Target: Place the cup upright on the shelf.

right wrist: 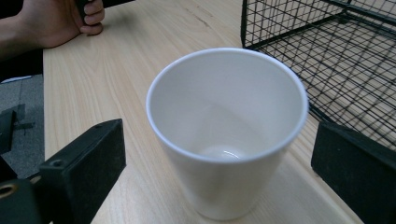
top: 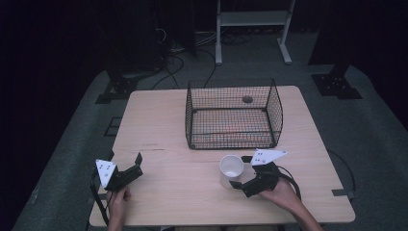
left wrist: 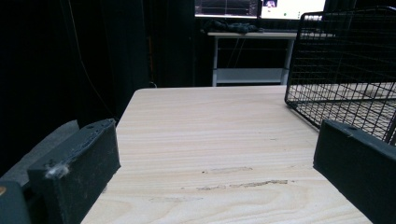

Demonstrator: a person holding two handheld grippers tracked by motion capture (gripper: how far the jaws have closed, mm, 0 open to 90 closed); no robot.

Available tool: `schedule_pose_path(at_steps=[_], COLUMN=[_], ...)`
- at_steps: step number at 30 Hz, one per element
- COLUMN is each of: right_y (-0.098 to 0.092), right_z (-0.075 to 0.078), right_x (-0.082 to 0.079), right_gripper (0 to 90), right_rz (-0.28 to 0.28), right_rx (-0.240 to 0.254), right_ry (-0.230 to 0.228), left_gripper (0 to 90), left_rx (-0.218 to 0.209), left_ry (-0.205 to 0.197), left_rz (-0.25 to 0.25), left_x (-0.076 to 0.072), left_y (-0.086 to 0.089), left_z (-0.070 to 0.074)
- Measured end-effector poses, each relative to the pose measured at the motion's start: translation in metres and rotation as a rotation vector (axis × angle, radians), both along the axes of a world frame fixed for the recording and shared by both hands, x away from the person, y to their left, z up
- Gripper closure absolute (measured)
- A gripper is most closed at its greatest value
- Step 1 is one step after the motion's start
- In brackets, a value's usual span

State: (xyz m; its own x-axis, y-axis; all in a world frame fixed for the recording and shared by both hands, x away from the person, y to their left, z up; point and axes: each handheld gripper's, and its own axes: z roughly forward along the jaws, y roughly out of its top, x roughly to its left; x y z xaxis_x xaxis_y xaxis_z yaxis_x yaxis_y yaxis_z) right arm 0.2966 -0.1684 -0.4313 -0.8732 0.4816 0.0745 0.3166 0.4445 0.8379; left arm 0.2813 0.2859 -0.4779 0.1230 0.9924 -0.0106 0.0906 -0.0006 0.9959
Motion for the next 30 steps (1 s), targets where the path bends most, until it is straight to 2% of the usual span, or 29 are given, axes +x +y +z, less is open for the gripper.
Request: schedule_pose_path(at_steps=[17,24,30], right_y=[0.018,0.017,0.016], right_z=[-0.008,-0.007,-0.004], right_x=[0.009,0.012,0.014], right_gripper=[3.0,17.4,18.6], right_rz=[0.012,0.016,0.03], right_rx=[-0.023,-0.001,-0.007], right_ry=[-0.001,-0.014,-0.001], left_gripper=[0.0,0.0,0.0], left_rx=[-0.003,-0.008,-0.005], left_ry=[0.001,0.001,0.001], left_rz=[0.0,0.001,0.001], left_x=[0.0,0.0,0.0], left_y=[0.0,0.001,0.001], left_z=[0.0,0.0,0.0])
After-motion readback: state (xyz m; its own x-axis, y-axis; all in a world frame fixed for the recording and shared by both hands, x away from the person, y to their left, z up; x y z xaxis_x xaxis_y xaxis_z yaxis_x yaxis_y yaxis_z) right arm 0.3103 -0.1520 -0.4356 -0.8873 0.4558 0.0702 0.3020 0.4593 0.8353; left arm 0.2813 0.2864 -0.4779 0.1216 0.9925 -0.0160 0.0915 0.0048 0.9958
